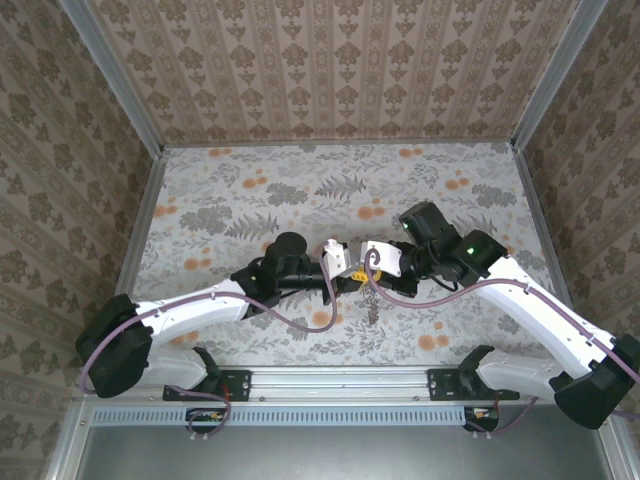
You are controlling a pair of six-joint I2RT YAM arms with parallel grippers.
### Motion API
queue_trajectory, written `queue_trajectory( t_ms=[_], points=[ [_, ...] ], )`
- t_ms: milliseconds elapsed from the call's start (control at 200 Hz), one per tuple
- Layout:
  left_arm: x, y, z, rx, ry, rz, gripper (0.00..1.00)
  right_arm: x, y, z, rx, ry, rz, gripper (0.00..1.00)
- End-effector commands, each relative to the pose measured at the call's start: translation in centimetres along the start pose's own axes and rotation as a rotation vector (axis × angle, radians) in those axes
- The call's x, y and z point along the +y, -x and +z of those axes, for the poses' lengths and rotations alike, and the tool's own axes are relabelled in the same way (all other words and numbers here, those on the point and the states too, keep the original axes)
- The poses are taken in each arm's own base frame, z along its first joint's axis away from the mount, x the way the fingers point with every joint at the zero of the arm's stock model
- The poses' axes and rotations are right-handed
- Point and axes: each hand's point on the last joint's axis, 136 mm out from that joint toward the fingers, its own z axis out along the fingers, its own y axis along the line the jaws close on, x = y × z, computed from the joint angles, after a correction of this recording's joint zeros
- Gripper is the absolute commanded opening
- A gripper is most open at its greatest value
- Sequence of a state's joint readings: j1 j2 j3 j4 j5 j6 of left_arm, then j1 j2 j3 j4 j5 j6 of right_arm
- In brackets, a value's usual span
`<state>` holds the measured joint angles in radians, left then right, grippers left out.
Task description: Put the keys on the keyring
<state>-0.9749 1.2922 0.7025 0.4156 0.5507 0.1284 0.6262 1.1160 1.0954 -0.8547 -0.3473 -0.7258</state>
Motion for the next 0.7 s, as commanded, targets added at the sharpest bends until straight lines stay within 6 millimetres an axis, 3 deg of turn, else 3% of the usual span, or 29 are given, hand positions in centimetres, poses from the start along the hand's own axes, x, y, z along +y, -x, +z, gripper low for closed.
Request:
queue_trajectory(
  t_ms=[0,55,180,290,410,695],
  points=[
    [0.3,2.0,-0.7,-0.065,0.038,0.052,0.0,0.3,1.3,-0.9,-0.103,-0.001,-0.003,0.17],
    [0.3,2.4,-1.1,-0.087,0.045,0.064,0.0,0.4,0.9,-1.1,-0.116,-0.01,0.011,0.28],
    [0.3,3.8,-2.0,-0.161,0.077,0.105,0.0,0.4,0.0,-1.8,-0.142,-0.024,0.051,0.27],
    [0.1,4.2,-2.4,-0.193,0.067,0.117,0.0,0.9,0.4,-2.3,-0.183,-0.011,0.07,0.28],
    [-0.3,4.6,-2.5,-0.234,0.038,0.123,0.0,1.3,1.4,-2.7,-0.249,0.014,0.096,0.39],
    [-1.3,5.8,-2.8,-0.319,-0.006,0.163,0.0,0.8,2.7,-3.7,-0.33,0.023,0.112,0.35]
  ],
)
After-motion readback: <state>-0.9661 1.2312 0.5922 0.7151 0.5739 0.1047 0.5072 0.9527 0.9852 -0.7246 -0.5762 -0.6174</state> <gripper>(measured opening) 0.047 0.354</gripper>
